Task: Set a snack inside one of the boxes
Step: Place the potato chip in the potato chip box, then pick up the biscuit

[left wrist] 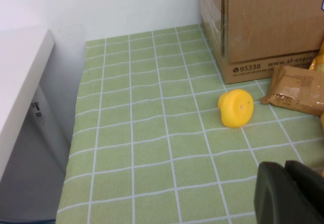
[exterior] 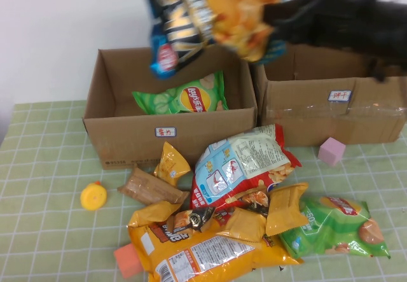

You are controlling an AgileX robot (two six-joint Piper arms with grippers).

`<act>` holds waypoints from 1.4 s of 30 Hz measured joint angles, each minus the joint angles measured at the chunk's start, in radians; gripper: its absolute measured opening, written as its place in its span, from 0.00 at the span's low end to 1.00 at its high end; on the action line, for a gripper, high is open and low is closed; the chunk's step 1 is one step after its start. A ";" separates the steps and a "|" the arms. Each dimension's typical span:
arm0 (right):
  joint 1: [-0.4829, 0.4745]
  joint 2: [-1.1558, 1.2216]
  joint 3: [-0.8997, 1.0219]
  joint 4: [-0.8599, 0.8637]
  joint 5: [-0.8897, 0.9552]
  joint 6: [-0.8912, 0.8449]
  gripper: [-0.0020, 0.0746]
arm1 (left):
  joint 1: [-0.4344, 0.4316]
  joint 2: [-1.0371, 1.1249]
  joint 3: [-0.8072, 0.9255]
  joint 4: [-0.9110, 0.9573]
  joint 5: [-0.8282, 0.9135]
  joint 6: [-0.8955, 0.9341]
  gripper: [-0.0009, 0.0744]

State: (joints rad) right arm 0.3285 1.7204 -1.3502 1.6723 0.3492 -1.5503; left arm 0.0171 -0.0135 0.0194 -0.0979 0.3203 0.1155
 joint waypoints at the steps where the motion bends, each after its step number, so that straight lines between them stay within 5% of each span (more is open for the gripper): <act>1: 0.013 0.028 -0.026 0.000 -0.002 -0.005 0.08 | 0.000 0.000 0.000 0.000 0.000 0.000 0.01; 20: 0.037 0.456 -0.382 0.031 -0.104 -0.012 0.11 | 0.000 0.000 0.000 0.000 0.000 0.000 0.01; 22: 0.037 0.460 -0.384 0.035 -0.111 -0.012 0.19 | 0.000 0.000 0.000 0.000 0.000 0.000 0.01; 28: 0.037 0.461 -0.385 0.039 -0.098 -0.012 0.64 | 0.000 0.000 0.000 0.000 0.000 0.000 0.01; 31: 0.037 0.459 -0.385 0.041 -0.068 -0.010 0.69 | 0.000 0.000 0.000 0.000 0.000 0.000 0.01; 34: 0.035 0.433 -0.385 0.002 -0.020 0.001 0.63 | 0.000 0.000 0.000 0.000 0.002 0.000 0.01; 39: 0.035 0.328 -0.385 -0.264 0.104 0.132 0.22 | 0.000 0.000 -0.002 0.000 0.002 0.000 0.01; 42: 0.035 0.257 -0.385 -0.492 0.201 0.265 0.09 | 0.000 0.000 -0.002 0.000 0.002 0.000 0.01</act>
State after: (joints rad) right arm 0.3634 1.9775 -1.7356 1.1806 0.5502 -1.2850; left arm 0.0171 -0.0135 0.0178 -0.0979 0.3219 0.1155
